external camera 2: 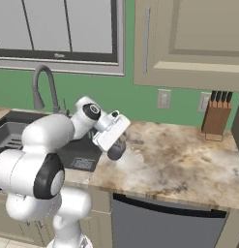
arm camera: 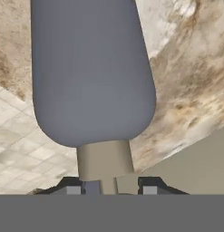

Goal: Restock the sink supplies by placing the sponge and soap dispenser on the counter and next to the sink. Make sure the soap dispenser is upright.

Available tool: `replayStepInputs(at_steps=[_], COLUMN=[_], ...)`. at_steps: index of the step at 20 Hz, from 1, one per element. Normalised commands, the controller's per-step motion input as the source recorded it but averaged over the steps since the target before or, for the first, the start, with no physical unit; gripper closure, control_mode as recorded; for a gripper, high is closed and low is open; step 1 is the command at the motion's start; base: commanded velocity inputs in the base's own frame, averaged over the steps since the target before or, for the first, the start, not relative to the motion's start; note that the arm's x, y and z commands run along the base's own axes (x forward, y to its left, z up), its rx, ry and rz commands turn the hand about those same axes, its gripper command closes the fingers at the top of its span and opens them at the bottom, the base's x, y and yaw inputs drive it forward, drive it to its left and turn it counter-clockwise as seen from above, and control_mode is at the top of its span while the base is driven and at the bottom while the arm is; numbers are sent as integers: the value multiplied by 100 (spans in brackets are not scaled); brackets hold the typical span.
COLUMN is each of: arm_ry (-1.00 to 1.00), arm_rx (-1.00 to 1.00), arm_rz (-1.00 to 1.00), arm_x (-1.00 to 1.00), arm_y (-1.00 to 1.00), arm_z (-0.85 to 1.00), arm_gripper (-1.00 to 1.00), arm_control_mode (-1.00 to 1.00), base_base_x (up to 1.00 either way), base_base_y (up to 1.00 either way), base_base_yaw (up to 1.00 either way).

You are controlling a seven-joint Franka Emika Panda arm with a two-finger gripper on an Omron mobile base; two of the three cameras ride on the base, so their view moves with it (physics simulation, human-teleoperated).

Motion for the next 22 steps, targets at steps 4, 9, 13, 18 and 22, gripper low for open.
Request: replayStepInputs(at_steps=[4, 9, 13, 18, 22], arm_ry=[17, 3, 7, 4, 6], arm_rx=[-8, -6, -6, -3, -6], arm_rz=[6, 4, 0, 0, 0], arm_x=[49, 29, 38, 39, 39], arm_y=[0, 7, 19, 20, 22], arm_z=[-24, -25, -1, -1, -15], arm_gripper=[100, 100, 100, 100, 100], arm_control_mode=[-100, -100, -100, -100, -100], base_base_x=[0, 0, 0, 0, 0], base_base_y=[0, 0, 0, 0, 0], base_base_yaw=[0, 0, 0, 0, 0])
